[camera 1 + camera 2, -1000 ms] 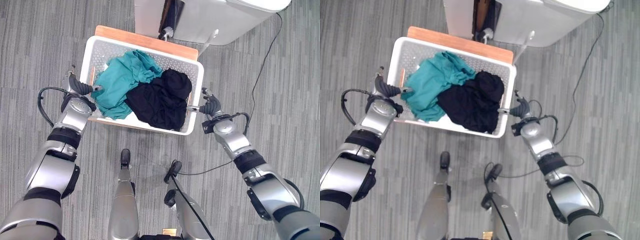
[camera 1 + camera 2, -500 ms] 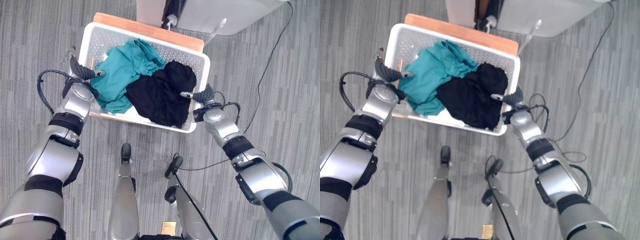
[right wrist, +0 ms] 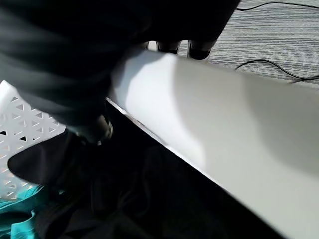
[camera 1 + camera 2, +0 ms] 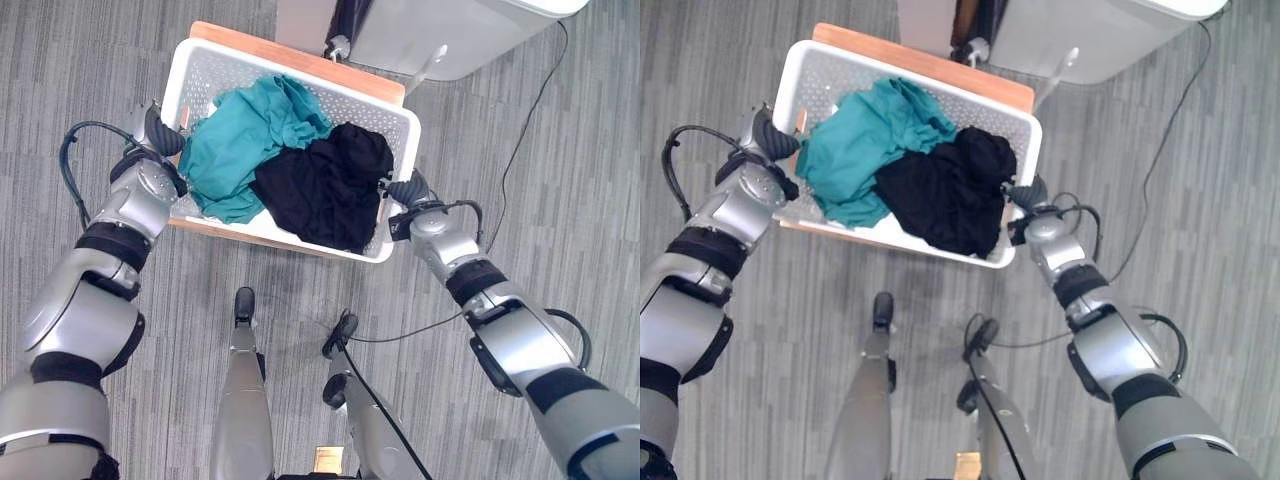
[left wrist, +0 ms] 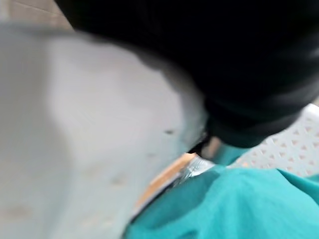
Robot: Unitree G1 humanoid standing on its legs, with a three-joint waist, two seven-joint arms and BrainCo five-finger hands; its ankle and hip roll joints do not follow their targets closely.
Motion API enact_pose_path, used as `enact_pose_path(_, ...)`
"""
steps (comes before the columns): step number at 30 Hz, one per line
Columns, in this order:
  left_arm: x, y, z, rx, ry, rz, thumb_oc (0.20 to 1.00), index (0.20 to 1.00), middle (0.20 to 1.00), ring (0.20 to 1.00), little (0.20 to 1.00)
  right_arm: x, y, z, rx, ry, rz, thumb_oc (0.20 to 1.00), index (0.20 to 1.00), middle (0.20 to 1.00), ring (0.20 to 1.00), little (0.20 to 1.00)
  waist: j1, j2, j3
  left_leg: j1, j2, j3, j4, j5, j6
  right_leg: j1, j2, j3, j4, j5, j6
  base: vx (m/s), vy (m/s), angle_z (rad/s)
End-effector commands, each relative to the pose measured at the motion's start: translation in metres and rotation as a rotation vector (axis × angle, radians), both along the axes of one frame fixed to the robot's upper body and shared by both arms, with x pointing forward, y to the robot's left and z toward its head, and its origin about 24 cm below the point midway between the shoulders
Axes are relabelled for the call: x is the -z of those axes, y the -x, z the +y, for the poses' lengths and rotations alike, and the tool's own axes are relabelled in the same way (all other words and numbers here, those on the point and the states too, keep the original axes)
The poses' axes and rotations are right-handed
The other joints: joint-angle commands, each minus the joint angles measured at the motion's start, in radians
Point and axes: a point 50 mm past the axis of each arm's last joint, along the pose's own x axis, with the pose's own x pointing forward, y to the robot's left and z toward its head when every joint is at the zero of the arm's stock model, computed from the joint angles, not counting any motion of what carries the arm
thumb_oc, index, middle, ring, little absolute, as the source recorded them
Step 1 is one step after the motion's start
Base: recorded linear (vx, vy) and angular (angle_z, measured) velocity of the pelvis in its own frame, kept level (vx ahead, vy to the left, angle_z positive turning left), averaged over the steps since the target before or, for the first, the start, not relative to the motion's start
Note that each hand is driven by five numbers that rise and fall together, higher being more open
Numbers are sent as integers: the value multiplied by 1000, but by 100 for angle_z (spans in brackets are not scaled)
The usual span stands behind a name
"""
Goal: Grab the laundry basket,head to the washer,open it,put in the laundry and shut it.
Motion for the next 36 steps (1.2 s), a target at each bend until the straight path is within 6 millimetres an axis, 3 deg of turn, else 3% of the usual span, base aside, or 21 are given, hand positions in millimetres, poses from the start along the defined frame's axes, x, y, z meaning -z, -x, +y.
enact_pose_path(1,-5,1,-18,95,-189,-13,200,200,200,200,200,11,10,2,-77,34,-14,200,200,200,200,200,16,52,31,114,-10,16,-61,-90,24,131,-94,21,22,-51,154,9,-5,5)
enact_pose_path(9,23,23,-27,223,-212,4,200,200,200,200,200,18,35,-41,-24,58,-78,200,200,200,200,200,16,57,-20,190,-10,6,-77,-114,29,176,-97,39,34,-86,149,17,-7,3)
enact_pose_path(16,38,30,-45,327,-204,33,200,200,200,200,200,23,47,-54,-26,34,-80,200,200,200,200,200,13,58,-66,253,-16,11,-93,-104,38,211,-104,36,57,-104,132,-17,-8,0)
enact_pose_path(24,40,31,-69,431,-160,25,200,200,200,200,200,26,53,-61,-31,7,-72,200,200,200,200,200,-3,63,-135,350,-4,30,-132,-99,33,272,-90,42,72,-136,124,34,-51,-2)
enact_pose_path(30,60,30,-100,551,-10,99,200,200,200,200,200,43,58,-85,2,33,26,200,200,200,200,200,-34,84,-204,443,35,64,-140,-89,18,339,-51,63,80,-179,103,-6,-119,-14)
enact_pose_path(33,67,29,-104,574,43,142,200,200,200,200,200,48,62,-94,6,50,63,200,200,200,200,200,-49,99,-232,480,64,86,-142,-81,4,359,-21,80,86,-205,90,-16,-142,-13)
enact_pose_path(36,67,28,-107,590,74,157,200,200,200,200,200,48,63,-104,20,65,73,200,200,200,200,200,-58,114,-237,487,97,98,-150,-36,-14,372,11,85,81,-224,74,-84,-161,-30)
